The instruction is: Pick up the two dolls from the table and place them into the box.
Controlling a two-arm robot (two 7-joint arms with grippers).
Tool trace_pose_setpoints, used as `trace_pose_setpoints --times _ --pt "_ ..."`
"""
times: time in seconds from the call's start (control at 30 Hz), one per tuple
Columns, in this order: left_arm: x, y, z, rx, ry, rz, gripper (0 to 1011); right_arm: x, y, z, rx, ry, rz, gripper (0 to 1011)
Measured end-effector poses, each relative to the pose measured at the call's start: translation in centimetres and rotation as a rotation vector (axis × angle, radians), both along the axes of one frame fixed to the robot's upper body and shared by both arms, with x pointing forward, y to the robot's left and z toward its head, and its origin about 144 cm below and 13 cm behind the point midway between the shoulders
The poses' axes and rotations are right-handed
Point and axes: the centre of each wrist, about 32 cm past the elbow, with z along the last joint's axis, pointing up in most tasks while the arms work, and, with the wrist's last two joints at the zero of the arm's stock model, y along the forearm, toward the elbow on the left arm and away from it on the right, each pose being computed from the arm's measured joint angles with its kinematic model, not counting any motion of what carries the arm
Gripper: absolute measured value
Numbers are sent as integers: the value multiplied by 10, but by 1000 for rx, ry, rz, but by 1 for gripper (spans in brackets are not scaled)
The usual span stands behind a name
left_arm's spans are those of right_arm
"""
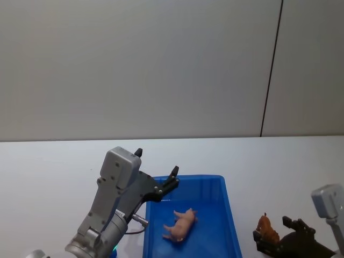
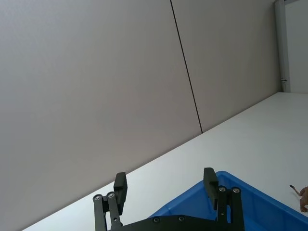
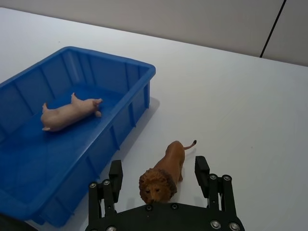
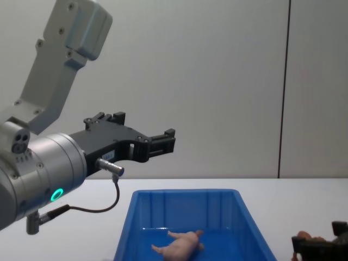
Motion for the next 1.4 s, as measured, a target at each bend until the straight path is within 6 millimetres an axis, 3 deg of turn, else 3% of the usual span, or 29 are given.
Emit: trace_pose_setpoints --times 0.17,0.63,1.07,1.4 --pt "0 0 0 0 0 0 1001 0 0 -4 -11 9 3 843" --pt "0 0 0 0 0 0 1001 -1 0 -13 -45 0 7 428" --pt "0 0 0 0 0 0 1001 -4 2 -9 -56 -54 7 417" --pt "0 0 0 0 0 0 1001 -1 8 8 -14 -175 64 417"
